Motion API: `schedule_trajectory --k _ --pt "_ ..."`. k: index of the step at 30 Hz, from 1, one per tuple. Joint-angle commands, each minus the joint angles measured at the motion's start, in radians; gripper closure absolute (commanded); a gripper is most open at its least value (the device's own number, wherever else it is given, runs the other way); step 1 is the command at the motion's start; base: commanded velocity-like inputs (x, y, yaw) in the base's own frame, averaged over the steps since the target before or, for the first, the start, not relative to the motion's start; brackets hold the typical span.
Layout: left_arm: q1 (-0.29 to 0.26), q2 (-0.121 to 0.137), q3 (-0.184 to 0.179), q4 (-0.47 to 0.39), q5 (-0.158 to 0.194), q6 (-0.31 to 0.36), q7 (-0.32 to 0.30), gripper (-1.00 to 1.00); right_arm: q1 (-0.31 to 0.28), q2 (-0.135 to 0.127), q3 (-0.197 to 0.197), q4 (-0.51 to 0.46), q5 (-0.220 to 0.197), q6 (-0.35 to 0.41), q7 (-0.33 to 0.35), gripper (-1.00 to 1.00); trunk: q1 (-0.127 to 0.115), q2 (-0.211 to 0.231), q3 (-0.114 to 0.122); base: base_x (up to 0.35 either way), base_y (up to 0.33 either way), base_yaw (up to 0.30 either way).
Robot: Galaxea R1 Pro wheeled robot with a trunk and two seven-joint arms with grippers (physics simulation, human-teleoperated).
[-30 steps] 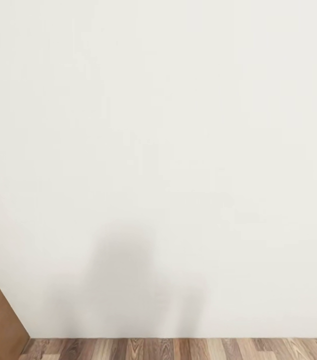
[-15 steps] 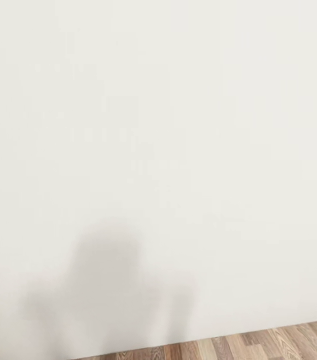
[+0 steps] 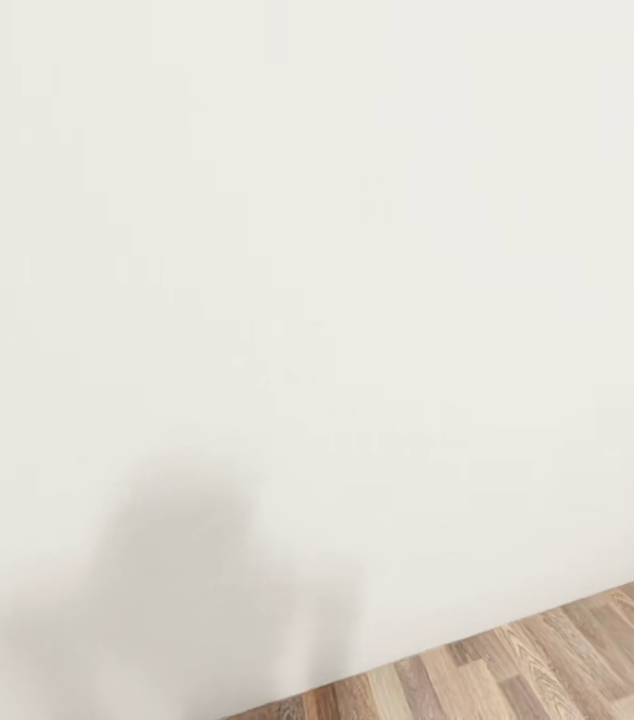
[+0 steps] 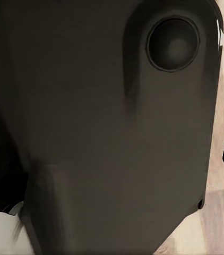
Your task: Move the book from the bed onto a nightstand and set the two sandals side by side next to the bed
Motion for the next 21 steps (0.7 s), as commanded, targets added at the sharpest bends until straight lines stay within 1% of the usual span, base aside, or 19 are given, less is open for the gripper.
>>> schedule_trajectory --k 1,8,11,21 --pt "0.0 0.0 -0.001 0.001 -0.001 -0.003 -0.001 -1.0 -0.001 0.0 -0.004 0.0 -0.001 0.0 0.001 -1.0 0.0 -0.001 -0.001 0.04 0.174 -0.283" --pt "0.0 0.001 0.0 0.001 -0.001 -0.003 -0.001 -1.0 -0.001 0.001 -0.004 0.0 -0.001 0.0 0.001 -1.0 0.0 -0.001 -0.001 0.065 0.226 -0.284" --pt "0.0 0.001 0.0 0.001 -0.001 -0.003 -0.001 -1.0 -0.001 0.0 -0.004 0.0 -0.001 0.0 0.001 -1.0 0.0 -0.001 -0.001 0.049 0.143 -0.284" --pt "0.0 0.001 -0.002 0.001 -0.001 -0.004 -0.001 -1.0 -0.001 0.0 -0.005 0.0 -0.001 0.0 0.001 -1.0 0.0 -0.001 -0.001 0.013 0.038 -0.285"
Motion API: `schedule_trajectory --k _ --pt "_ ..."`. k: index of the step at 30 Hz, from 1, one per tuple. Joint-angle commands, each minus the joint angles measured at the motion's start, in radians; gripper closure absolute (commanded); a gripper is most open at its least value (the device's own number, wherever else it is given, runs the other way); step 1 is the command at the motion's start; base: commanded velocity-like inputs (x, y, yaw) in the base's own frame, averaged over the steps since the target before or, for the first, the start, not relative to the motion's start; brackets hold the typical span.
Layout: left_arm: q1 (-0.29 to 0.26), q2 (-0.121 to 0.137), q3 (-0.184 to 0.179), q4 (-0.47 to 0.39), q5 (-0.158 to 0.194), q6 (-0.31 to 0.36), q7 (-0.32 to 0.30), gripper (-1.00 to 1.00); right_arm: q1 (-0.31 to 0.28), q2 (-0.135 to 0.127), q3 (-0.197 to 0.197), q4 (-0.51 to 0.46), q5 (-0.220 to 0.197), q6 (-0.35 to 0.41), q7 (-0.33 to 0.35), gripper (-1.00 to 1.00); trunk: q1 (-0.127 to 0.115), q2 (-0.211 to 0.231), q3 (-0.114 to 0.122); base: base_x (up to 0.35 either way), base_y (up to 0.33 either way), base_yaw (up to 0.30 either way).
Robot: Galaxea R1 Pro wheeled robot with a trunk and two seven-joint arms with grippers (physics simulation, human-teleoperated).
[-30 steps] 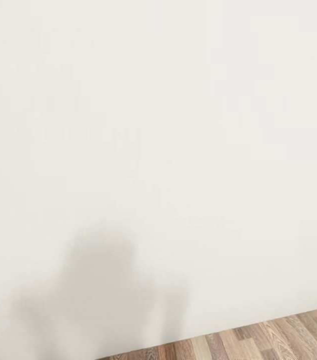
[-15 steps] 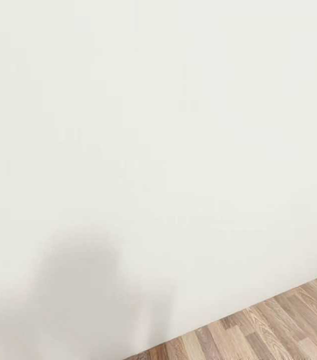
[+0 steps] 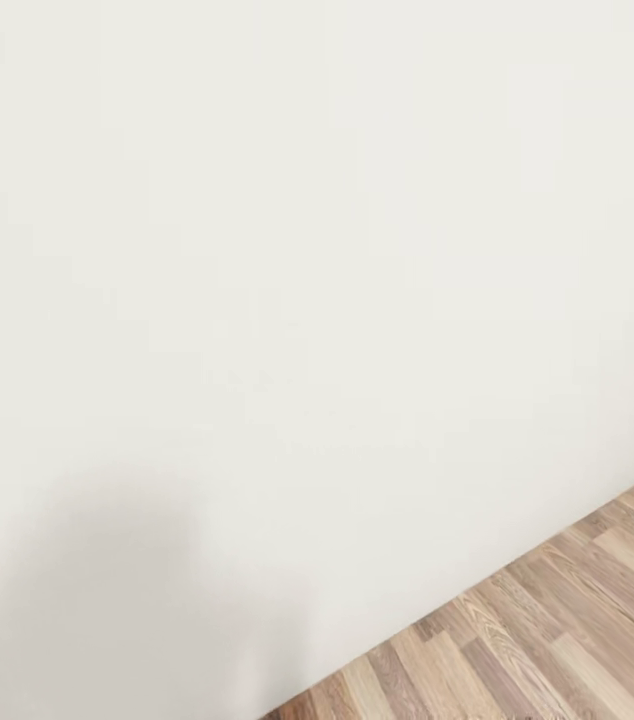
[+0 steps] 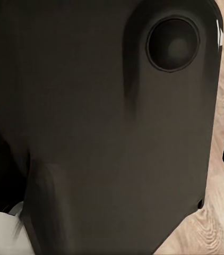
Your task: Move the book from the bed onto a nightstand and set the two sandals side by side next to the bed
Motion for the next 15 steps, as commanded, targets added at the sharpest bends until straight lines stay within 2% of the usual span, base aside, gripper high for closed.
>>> schedule_trajectory --k 1,15 --pt "0.0 0.0 -0.001 0.001 -0.001 -0.003 0.0 -1.0 -0.001 0.0 -0.004 0.0 -0.001 0.0 0.001 -1.0 0.0 -0.001 -0.001 0.003 0.008 -0.286" --pt "0.0 0.003 -0.001 0.001 -0.001 -0.003 0.0 -1.0 -0.001 0.0 -0.005 0.0 -0.001 0.001 0.001 -1.0 0.0 -0.001 -0.001 0.001 0.007 -0.286"
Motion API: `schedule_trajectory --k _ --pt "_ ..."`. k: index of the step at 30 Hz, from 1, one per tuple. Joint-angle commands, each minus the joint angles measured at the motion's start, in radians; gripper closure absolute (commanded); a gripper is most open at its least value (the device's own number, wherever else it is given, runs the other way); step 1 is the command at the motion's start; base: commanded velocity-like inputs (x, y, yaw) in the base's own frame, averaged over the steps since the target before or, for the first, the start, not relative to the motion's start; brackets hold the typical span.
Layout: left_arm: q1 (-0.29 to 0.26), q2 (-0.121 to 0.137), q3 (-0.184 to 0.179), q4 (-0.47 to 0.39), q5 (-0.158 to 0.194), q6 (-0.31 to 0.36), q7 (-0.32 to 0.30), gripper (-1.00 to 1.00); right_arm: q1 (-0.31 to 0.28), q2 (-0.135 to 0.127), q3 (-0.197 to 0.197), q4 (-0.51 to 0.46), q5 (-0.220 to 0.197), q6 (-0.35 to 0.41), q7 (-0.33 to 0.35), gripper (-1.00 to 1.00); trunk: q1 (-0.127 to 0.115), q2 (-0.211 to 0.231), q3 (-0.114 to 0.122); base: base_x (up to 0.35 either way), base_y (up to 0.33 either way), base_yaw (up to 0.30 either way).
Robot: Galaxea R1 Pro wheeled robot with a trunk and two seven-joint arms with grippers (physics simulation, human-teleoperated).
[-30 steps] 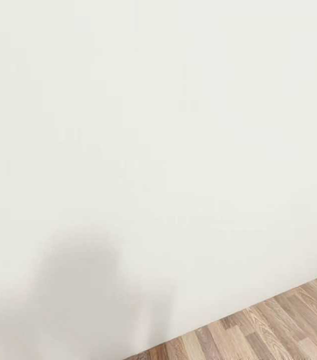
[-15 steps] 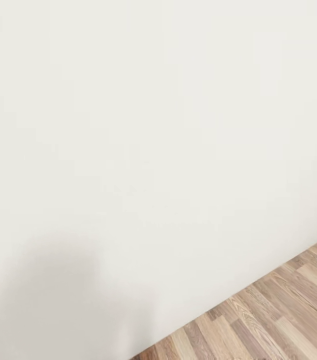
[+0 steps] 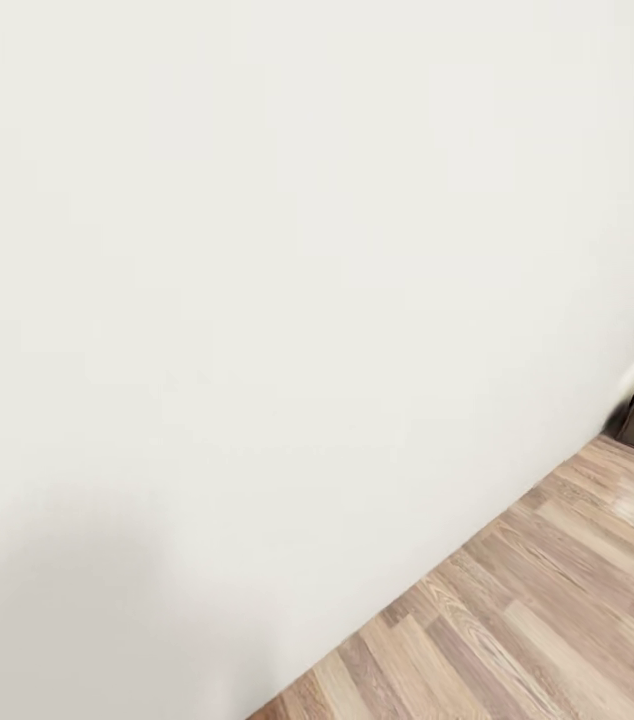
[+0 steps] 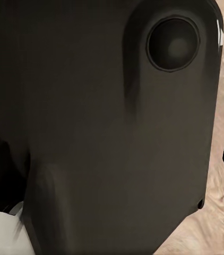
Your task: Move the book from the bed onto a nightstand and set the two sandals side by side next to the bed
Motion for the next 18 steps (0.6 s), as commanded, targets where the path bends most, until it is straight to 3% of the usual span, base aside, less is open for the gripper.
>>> schedule_trajectory --k 1,11,18 --pt "0.0 0.0 -0.001 0.001 -0.001 -0.003 0.0 -1.0 -0.001 0.0 -0.005 0.0 -0.001 0.0 0.001 -1.0 0.0 -0.001 -0.001 0.006 0.077 -0.287" --pt "0.0 0.001 -0.001 0.001 -0.001 -0.003 0.0 -1.0 -0.001 0.0 -0.005 0.0 -0.001 0.0 0.001 -1.0 0.0 -0.001 -0.001 0.054 0.157 -0.288" --pt "0.0 0.001 -0.002 0.001 -0.001 -0.003 0.0 -1.0 -0.001 0.0 -0.005 0.0 -0.001 0.0 0.001 -1.0 0.0 -0.001 -0.001 0.016 0.042 -0.293"
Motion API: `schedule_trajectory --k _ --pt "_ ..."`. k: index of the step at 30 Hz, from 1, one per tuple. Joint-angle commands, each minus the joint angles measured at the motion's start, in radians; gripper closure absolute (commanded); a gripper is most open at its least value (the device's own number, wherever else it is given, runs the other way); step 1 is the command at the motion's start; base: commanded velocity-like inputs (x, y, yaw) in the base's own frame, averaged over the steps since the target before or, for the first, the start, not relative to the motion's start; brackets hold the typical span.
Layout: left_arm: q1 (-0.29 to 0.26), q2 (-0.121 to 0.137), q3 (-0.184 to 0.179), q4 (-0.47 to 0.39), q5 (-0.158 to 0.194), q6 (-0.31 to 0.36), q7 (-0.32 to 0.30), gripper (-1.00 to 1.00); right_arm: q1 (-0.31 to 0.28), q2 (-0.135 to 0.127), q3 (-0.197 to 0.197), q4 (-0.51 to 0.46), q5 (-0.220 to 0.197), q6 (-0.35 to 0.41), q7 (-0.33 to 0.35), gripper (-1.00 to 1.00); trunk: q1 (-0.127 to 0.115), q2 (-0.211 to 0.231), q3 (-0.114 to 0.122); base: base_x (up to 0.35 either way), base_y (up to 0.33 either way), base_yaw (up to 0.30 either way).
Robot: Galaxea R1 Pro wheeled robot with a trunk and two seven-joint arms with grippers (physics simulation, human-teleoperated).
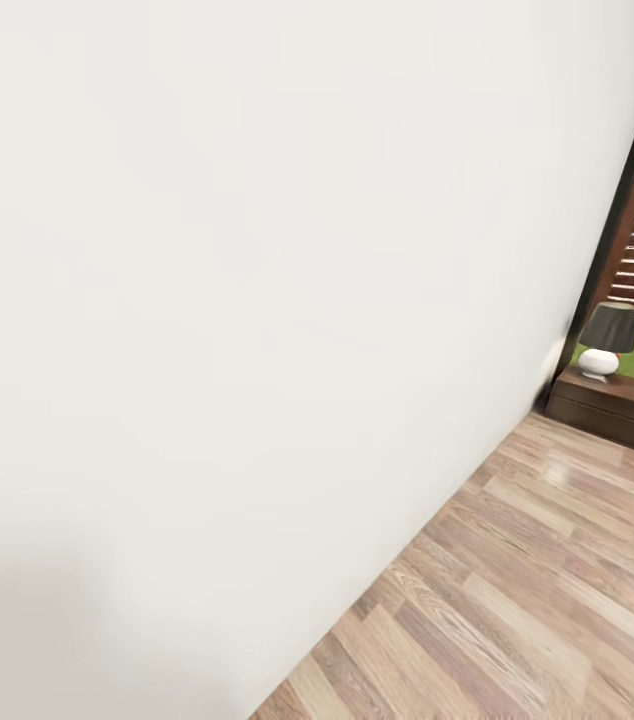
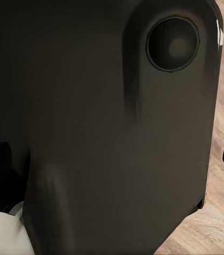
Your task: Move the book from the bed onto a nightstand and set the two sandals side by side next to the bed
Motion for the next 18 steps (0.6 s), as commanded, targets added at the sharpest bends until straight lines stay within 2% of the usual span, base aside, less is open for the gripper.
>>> schedule_trajectory --k 1,12,18 --pt "0.0 0.0 -0.001 0.001 -0.001 -0.003 0.0 -1.0 -0.001 0.0 -0.005 0.0 -0.001 0.0 0.001 -1.0 0.0 -0.001 -0.001 0.006 0.016 -0.294" --pt "0.0 0.002 -0.002 0.001 -0.001 -0.003 0.0 -1.0 0.0 0.0 -0.005 0.0 -0.001 0.0 0.001 -1.0 0.0 -0.001 -0.001 0.002 0.005 -0.29" --pt "0.0 0.002 -0.003 0.001 -0.001 -0.003 0.0 -1.0 0.0 0.0 -0.004 0.0 -0.001 -0.001 0.002 -1.0 0.0 -0.001 -0.001 0.0 0.001 -0.124"
